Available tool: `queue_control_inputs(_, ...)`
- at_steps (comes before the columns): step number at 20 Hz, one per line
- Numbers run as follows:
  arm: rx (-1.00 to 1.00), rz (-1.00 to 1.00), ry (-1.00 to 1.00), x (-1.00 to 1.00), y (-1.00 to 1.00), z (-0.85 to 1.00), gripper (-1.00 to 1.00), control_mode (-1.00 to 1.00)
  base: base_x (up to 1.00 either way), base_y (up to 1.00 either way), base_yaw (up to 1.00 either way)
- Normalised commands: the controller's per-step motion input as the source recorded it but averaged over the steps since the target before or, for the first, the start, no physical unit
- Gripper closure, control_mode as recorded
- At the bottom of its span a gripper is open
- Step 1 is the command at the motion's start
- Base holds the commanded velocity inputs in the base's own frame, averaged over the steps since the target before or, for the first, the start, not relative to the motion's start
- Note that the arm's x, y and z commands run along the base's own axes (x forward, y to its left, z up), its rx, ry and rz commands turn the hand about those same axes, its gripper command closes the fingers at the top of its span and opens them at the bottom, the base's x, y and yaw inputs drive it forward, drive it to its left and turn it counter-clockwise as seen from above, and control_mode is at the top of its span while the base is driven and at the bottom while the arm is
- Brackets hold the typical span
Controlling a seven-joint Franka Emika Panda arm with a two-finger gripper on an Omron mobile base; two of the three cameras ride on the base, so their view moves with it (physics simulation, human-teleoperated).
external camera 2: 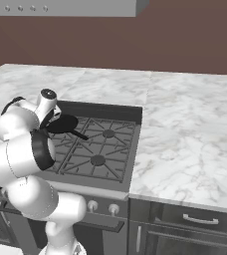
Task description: Pick the kettle from the counter and place it on a stove burner. Then turn the burner on.
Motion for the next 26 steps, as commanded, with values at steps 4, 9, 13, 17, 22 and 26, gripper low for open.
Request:
queue_control_inputs(4, 0.00, 0.00, 0.00, 0.00, 0.00, 0.00, -1.00, -1.00, 0.00, 0.00, 0.00)
queue_control_inputs(9, 0.00, 0.00, 0.00, 0.00, 0.00, 0.02, -1.00, -1.00, 0.00, 0.00, 0.00)
queue_control_inputs(13, 0.00, 0.00, 0.00, 0.00, 0.00, 0.35, -1.00, -1.00, 0.00, 0.00, 0.00)
queue_control_inputs(17, 0.00, -0.01, 0.00, 0.00, 0.00, 0.46, -1.00, -1.00, 0.00, 0.00, 0.00)
queue_control_inputs(22, -0.04, -0.02, -0.03, 0.00, 0.00, 0.07, -1.00, -1.00, 0.00, 0.00, 0.00)
queue_control_inputs(26, -0.06, 0.00, 0.00, 0.00, 0.00, -0.23, -1.00, -1.00, 0.00, 0.00, 0.00)
